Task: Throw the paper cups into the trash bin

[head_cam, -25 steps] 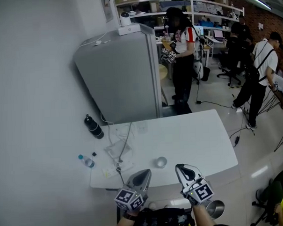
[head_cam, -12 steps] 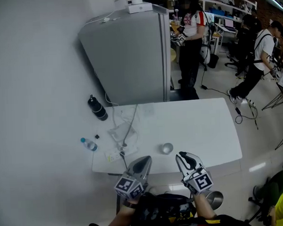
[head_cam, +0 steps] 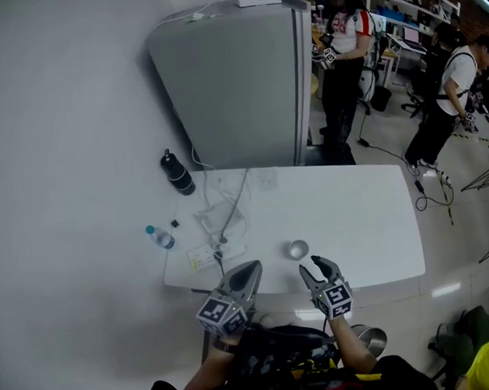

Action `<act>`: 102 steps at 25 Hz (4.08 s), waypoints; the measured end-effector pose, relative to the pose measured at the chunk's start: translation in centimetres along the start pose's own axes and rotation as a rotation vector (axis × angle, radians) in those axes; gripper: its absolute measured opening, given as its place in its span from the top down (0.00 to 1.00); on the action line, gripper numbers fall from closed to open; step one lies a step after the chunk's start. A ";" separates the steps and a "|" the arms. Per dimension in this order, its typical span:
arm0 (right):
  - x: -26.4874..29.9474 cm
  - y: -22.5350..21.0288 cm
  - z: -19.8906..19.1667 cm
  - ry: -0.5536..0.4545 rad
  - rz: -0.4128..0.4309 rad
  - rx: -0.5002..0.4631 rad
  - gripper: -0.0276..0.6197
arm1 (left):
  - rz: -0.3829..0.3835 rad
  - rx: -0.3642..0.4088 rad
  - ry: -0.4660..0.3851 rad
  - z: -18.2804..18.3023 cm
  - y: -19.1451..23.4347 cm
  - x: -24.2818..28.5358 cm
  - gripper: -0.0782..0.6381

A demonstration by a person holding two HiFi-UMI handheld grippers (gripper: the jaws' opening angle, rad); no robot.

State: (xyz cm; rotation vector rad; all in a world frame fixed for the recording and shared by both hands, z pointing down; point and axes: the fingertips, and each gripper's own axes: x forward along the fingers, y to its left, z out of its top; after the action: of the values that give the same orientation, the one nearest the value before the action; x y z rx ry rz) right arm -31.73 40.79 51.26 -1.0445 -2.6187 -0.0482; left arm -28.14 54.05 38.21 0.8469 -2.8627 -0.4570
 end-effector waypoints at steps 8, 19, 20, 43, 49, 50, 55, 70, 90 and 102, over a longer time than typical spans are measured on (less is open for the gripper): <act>4.5 -2.6 -7.8 0.178 -0.062 -0.035 0.48 | 0.009 -0.031 -0.025 1.0 0.7 0.4 0.89; 8.9 -6.4 -16.3 0.370 -0.128 0.047 0.35 | 0.011 -0.015 -0.047 2.7 0.9 0.9 0.89; 9.4 -6.7 -16.9 0.385 -0.132 0.047 0.35 | 0.021 -0.016 -0.044 2.4 1.3 0.6 0.89; 10.3 -5.6 -10.2 0.275 -0.197 0.015 0.45 | 0.048 -0.005 -0.007 1.6 1.8 -1.9 0.89; 6.0 -3.4 -5.1 0.158 -0.214 0.048 0.45 | -0.036 -0.038 0.012 0.4 0.0 -0.1 0.89; 5.2 -3.1 -4.6 0.143 -0.217 0.047 0.45 | -0.048 -0.040 0.017 0.1 -0.3 0.0 0.89; 1.4 -2.7 -1.5 0.073 -0.243 0.057 0.45 | -0.130 -0.044 0.073 -1.1 -1.5 0.8 0.89; -13.3 -5.5 1.4 -0.069 -0.541 0.116 0.45 | -0.465 -0.016 0.177 -4.5 -11.7 5.2 0.89; -36.4 -13.0 -4.5 -0.149 -0.941 0.242 0.45 | -0.803 0.046 0.280 -9.3 -30.9 10.3 0.89; -50.9 -12.5 -8.6 -0.181 -1.104 0.312 0.45 | -0.979 0.056 0.364 -14.7 -44.8 9.3 0.89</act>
State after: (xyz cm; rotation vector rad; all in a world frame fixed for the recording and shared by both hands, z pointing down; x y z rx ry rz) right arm -3.06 -3.48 44.95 0.5745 -2.8761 0.2023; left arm -10.09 9.51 38.12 2.0601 -1.9725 -0.2466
